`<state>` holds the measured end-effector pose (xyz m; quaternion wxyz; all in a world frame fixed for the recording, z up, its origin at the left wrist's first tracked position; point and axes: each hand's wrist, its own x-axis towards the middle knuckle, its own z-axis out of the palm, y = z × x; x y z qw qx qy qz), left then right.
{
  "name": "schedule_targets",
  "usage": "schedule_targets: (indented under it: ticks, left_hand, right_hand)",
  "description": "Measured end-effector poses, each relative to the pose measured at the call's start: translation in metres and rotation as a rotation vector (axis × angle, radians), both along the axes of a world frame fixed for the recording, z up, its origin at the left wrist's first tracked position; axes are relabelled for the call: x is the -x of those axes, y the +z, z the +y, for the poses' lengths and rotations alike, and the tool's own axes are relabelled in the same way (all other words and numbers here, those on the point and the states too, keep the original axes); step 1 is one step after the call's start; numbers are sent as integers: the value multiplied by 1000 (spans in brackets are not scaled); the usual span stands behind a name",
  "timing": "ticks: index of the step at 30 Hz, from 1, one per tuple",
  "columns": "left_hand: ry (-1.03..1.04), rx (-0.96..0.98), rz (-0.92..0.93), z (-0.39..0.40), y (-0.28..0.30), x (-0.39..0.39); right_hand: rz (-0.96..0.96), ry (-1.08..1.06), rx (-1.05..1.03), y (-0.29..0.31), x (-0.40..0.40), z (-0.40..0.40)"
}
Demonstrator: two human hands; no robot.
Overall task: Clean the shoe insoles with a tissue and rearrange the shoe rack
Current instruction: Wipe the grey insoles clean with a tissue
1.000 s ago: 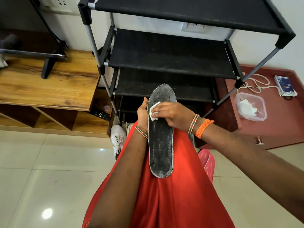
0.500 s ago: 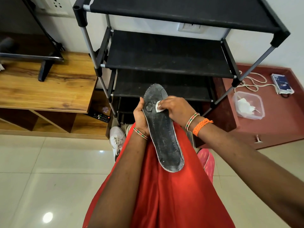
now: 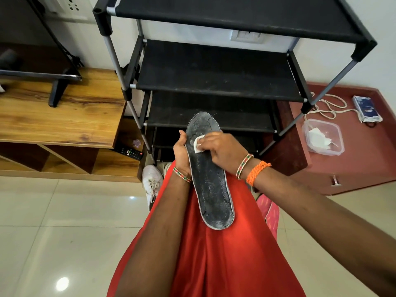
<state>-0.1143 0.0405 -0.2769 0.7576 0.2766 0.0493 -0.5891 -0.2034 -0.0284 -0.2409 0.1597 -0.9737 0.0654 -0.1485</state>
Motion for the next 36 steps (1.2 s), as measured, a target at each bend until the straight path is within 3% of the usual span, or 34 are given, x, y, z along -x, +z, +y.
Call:
schedule_targets:
  ticks: [3, 5, 8, 12, 14, 16, 18, 20, 23, 30, 36]
  left_hand:
    - [40, -34, -14, -3, -4, -4]
    - [3, -39, -34, -4, -2, -5]
    - [-60, -33, -35, -6, 1, -7]
    - [-89, -9, -9, -10, 10, -19]
    - [-98, -5, -33, -16, 16, -26]
    - [-76, -36, -68, -23, 19, -28]
    - [-48, -46, -80, -31, 24, -27]
    - [6, -67, -82, -39, 28, -25]
    - [18, -94, -107, -46, 37, -18]
    - [-245, -50, -407, -45, 58, 26]
    - [-143, -72, -425, -44, 78, 52]
  right_hand:
    - [5, 127, -14, -1, 7, 2]
    - [26, 31, 18, -2, 5, -14]
    - [-44, -226, -54, -2, 10, -25]
    - [-355, -738, -504, 14, 14, -21]
    - [-255, -922, -684, 16, 17, -31]
    - [-42, -928, -895, 16, 22, -35]
    - [31, -821, -1074, 15, 28, -33]
    - [-31, -740, -1138, 13, 32, -28]
    - [-153, -834, -1111, 13, 38, -32]
    - [-327, -927, -1066, 28, 47, -45]
    - [-406, -923, -1124, 53, 61, -28]
